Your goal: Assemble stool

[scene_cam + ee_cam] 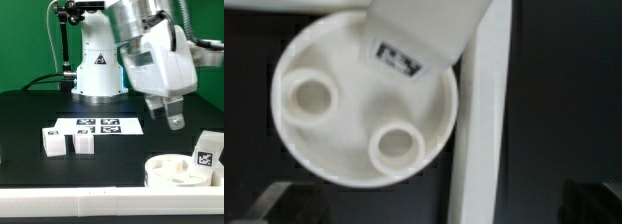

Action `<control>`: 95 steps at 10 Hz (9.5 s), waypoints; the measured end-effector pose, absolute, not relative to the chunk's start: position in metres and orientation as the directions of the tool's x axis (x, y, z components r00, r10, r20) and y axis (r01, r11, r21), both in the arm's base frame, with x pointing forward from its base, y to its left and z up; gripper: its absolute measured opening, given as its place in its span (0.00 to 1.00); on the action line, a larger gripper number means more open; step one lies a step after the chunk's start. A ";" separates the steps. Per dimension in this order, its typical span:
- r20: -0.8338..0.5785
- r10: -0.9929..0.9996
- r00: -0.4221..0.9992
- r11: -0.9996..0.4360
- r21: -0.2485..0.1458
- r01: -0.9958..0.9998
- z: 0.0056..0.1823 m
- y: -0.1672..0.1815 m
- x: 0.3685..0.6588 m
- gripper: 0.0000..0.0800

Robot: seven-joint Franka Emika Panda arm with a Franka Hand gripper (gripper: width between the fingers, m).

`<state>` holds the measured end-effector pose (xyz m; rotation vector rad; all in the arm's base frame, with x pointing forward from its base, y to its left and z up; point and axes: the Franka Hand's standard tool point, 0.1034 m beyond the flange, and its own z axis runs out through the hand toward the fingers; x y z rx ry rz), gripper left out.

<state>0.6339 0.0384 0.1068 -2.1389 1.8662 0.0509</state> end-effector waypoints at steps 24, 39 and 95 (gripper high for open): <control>0.006 -0.024 1.000 -1.000 0.006 -0.024 0.062 -0.075 0.577 0.81; -0.364 -0.036 0.931 -0.998 -0.043 -0.056 0.035 -0.056 0.521 0.81; 0.131 -0.064 0.989 -0.998 -0.011 -0.063 0.129 -0.015 0.620 0.41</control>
Offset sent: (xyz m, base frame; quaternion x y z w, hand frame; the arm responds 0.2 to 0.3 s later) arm 0.0000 0.0000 0.0000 0.0000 0.0000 0.0000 1.0000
